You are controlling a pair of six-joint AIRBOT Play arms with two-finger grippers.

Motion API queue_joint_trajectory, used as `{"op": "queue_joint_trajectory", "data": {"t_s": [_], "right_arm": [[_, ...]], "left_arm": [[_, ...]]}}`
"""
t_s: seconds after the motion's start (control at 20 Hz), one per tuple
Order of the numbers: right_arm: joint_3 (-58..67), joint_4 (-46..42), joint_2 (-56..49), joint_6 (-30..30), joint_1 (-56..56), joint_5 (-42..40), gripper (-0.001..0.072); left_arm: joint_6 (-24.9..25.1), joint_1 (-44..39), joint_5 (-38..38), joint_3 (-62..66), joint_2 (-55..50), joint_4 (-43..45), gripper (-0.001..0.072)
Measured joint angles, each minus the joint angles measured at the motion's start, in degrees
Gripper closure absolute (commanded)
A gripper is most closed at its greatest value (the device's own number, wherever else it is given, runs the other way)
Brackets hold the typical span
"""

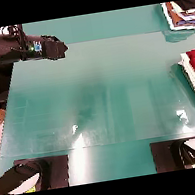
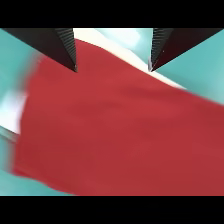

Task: Fold the shirts.

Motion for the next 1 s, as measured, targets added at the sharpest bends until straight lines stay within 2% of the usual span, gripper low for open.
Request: {"op": "queue_joint_trajectory", "data": {"t_s": [0.25,0.3,0.5,0.55,0.75,1.0], "right_arm": [[1.6,8.9,0.1,0.0,20.9,-3.8,0.0184],[1.7,9.4,0.1,0.0,26.1,-5.2,0.0221],[2.0,10.4,0.1,-0.1,43.5,-10.4,0.0617],[2.0,10.6,0.1,-0.1,46.9,-11.7,0.0691],[2.1,10.7,0.1,-0.2,55.0,-14.5,0.0692],[2.1,10.8,0.1,-0.2,57.5,-15.5,0.0691]], "left_arm": [[0.0,0.0,0.0,0.0,0.0,0.0,0.0680],[0.0,0.0,0.1,0.0,0.0,0.0,0.0680],[0.0,0.0,0.2,0.0,0.0,0.0,0.0680],[0.0,0.0,0.2,0.0,0.0,0.0,0.0680],[0.0,0.0,0.2,0.0,0.0,0.0,0.0680],[0.0,0.0,0.2,0.0,0.0,0.0,0.0680]]}}
